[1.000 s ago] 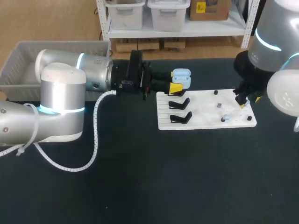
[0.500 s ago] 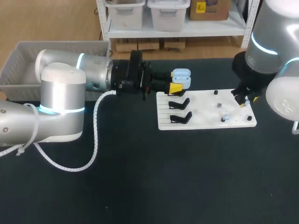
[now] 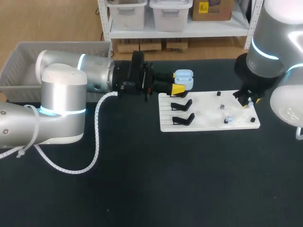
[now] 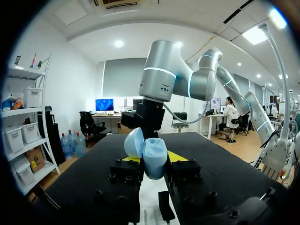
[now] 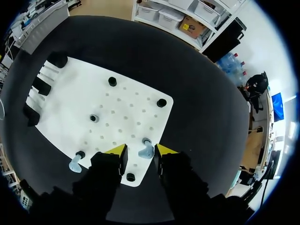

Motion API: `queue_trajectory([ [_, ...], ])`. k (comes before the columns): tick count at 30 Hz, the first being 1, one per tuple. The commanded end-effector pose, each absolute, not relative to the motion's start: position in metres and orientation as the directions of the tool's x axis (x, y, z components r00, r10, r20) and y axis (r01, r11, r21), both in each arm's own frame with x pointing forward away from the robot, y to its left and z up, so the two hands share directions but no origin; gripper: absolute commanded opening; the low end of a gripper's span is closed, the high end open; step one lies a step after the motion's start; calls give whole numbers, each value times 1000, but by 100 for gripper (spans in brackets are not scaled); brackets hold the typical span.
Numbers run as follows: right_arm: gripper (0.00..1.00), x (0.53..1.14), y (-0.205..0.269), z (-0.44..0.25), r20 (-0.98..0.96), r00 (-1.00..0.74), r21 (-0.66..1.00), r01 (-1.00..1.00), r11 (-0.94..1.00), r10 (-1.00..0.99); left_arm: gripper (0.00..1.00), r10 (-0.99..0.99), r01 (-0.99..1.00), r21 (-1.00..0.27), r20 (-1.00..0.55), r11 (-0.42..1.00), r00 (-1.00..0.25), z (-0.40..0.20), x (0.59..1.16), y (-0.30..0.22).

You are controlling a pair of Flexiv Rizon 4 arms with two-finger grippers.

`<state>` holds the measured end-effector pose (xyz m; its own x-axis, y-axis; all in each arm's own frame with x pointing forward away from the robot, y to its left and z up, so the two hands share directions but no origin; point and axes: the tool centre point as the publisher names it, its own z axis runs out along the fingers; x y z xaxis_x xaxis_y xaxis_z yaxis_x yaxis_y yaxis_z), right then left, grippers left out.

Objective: Pick up each earbud case from the left stands, insert the matching earbuds, close the lid, and place the case in the box.

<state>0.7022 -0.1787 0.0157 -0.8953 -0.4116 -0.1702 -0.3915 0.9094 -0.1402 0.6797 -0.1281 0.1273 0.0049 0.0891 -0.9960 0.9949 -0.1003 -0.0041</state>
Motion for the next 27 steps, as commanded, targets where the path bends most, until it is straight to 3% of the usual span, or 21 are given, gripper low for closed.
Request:
queue_trajectory([
  [1,37,700,-179,12,-176,-895,-152,-387,909,-411,0,86,995,-1,-996,-96,8,127,679,-128],
  [17,31,701,-184,13,-194,-900,-175,-359,917,-390,0,86,995,-1,-996,-96,8,127,679,-128],
  [21,24,701,-185,12,-189,-903,-176,-355,918,-385,0,86,995,-1,-996,-96,8,127,679,-128],
  [27,24,701,-185,11,-185,-905,-178,-352,919,-383,0,86,995,-1,-996,-96,8,127,679,-128],
])
